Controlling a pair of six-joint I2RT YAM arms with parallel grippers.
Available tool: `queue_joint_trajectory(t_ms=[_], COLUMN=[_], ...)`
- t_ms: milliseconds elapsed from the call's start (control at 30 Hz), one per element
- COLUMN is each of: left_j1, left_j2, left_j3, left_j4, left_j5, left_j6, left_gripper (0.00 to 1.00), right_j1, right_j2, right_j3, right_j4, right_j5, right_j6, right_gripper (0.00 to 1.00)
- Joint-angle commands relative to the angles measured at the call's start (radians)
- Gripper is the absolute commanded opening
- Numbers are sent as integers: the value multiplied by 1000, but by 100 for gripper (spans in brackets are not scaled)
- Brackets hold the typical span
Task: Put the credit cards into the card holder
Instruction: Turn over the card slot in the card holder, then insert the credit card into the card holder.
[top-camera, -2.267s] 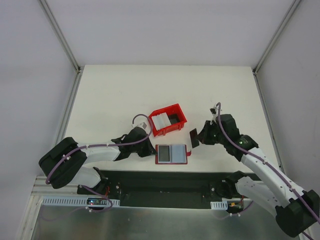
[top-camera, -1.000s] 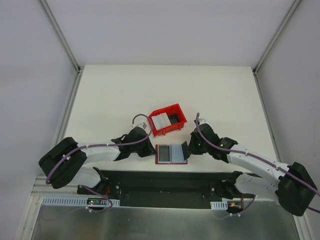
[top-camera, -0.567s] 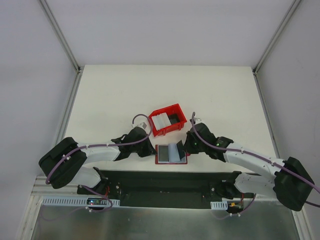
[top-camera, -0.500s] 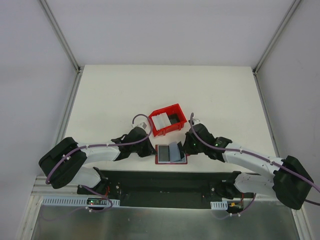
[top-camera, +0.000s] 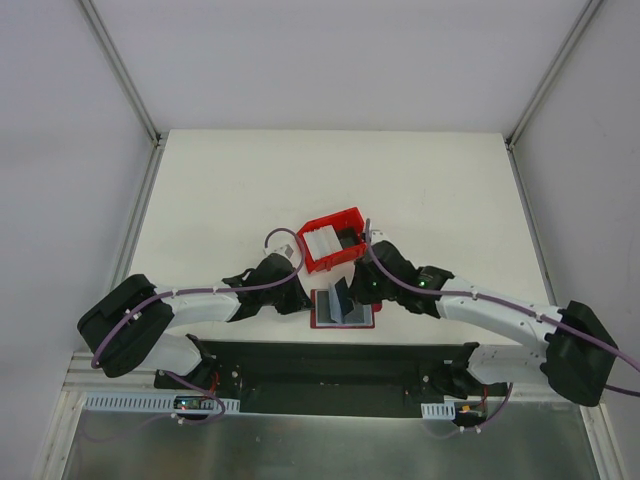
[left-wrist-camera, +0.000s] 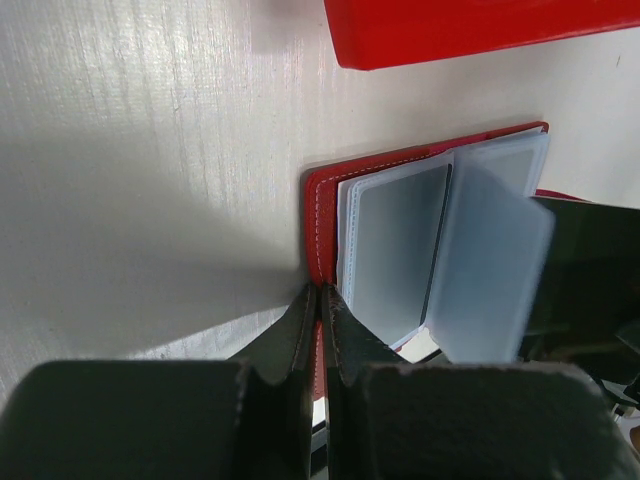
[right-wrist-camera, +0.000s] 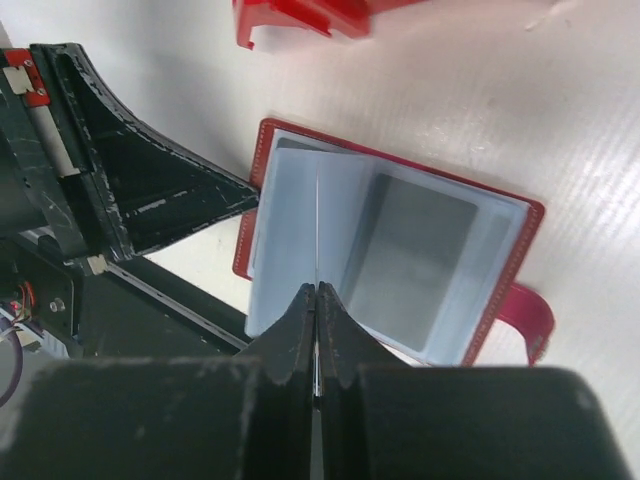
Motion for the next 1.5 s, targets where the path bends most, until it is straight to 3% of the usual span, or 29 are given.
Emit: queue_joint_trajectory(t_ms=[0, 133, 333, 867, 1467], left_j1=[10, 12, 10, 12, 12], left_j2=[28, 22, 17, 36, 48], left_j3=[-21, -28, -34, -30, -27], left_j4=[-114, -115, -114, -114, -114], left_j5=[-15, -20, -21, -18, -20], left_j6=[27, 24, 21, 12, 7], left_gripper=[0, 0, 0, 0, 0], right_j1=[23, 39, 20, -47, -49], right_j2=[82, 139, 70, 4, -16], right_j3=[61, 76, 38, -301, -445], right_j4=[54, 89, 115, 491, 574], right_j5=[-36, -45, 4, -27, -31], right_j6=[6, 12, 29, 239, 337], right_gripper=[0, 0, 0, 0, 0])
